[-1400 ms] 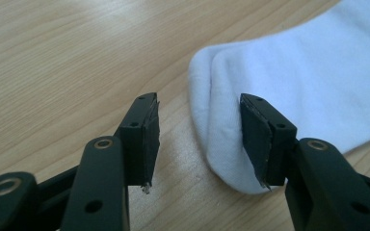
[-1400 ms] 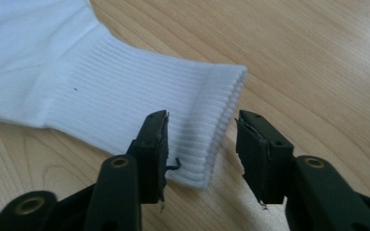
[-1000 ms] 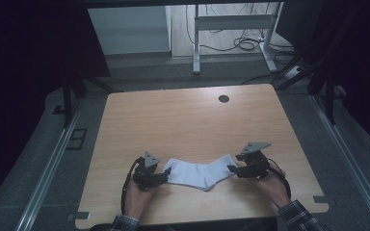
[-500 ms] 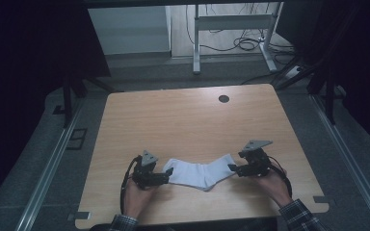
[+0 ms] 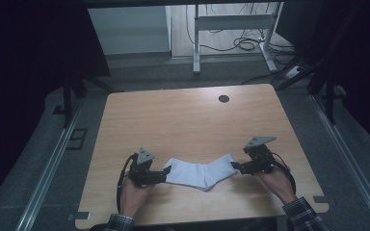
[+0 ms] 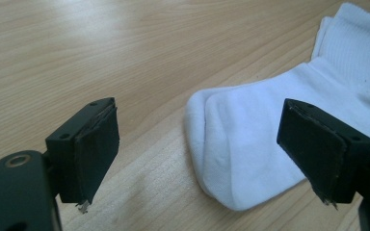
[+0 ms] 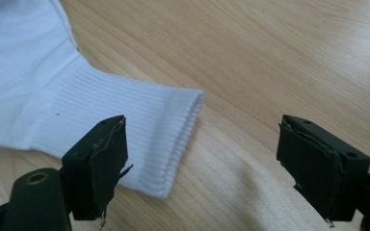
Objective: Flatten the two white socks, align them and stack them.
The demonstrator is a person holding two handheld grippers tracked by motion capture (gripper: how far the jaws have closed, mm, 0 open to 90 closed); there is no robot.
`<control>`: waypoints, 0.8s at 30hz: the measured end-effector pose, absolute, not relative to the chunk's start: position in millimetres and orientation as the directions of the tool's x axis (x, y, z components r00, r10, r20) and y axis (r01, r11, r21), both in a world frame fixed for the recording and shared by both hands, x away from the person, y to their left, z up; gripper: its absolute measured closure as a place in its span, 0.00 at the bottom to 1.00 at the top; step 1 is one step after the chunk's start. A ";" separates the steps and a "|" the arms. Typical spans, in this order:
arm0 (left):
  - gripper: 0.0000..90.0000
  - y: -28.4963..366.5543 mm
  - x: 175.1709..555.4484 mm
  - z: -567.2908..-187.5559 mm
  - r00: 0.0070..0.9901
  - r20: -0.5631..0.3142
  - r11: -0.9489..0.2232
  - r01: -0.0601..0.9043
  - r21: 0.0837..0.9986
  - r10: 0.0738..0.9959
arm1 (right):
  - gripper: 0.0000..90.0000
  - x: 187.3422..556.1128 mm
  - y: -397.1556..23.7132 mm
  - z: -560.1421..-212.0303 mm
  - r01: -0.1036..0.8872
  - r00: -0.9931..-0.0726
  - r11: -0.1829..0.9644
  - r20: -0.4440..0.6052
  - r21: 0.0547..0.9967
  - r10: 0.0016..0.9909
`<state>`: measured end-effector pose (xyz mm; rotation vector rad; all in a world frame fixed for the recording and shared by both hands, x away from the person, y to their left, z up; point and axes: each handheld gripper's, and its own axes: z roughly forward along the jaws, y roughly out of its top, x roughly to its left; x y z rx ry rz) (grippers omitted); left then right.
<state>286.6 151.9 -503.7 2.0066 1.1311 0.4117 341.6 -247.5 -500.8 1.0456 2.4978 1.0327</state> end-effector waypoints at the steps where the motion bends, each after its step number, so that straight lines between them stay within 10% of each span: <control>1: 0.16 153.2 286.7 -503.6 0.550 -0.088 -0.303 0.579 0.757 0.831 | 0.19 342.7 -250.1 -499.8 0.531 -0.708 0.484 0.050 0.695 0.705; 24: 0.14 179.2 283.2 -504.8 0.520 -0.059 -0.309 0.590 0.746 0.852 | 0.16 349.6 -289.4 -490.0 0.554 -0.653 0.431 0.051 0.712 0.756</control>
